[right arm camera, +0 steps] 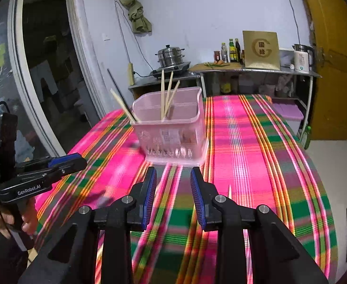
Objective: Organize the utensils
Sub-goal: 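Open both tools to drop the chopsticks into the basket, then move both tools back down to the chopsticks on the tablecloth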
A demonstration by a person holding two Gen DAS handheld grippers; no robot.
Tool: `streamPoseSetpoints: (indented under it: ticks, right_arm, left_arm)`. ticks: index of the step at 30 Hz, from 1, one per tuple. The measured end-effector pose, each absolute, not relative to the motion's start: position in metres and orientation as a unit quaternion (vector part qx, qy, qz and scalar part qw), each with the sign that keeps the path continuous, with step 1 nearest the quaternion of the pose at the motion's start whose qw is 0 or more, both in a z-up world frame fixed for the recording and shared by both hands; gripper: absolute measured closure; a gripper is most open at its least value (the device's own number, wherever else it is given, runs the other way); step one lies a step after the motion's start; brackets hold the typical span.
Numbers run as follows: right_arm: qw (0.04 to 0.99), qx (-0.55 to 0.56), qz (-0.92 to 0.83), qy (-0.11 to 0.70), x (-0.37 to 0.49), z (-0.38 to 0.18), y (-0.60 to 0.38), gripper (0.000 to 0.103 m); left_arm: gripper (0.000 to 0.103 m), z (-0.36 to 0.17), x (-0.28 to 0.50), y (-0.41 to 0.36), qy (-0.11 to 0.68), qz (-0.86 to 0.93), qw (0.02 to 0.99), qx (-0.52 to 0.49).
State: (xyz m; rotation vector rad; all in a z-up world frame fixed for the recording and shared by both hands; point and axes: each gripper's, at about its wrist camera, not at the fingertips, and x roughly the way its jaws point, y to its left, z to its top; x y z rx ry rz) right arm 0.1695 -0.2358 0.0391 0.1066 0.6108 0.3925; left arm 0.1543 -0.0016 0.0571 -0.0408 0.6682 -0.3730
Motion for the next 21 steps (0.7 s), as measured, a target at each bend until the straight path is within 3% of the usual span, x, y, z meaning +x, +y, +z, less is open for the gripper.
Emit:
streamPoseSetpoints:
  ticks: [3, 21]
  right_arm:
    - [0.934, 0.047, 0.189, 0.301, 0.148, 0.029, -0.24, 0.072]
    - [0.928, 0.034, 0.175, 0.327, 0.124, 0.001, -0.249, 0.072]
  left_arm:
    - [0.064, 0.048, 0.136, -0.002, 0.328, -0.178, 0.927, -0.023]
    - [0.064, 0.023, 0.121, -0.01, 0.355, -0.165, 0.92, -0.008]
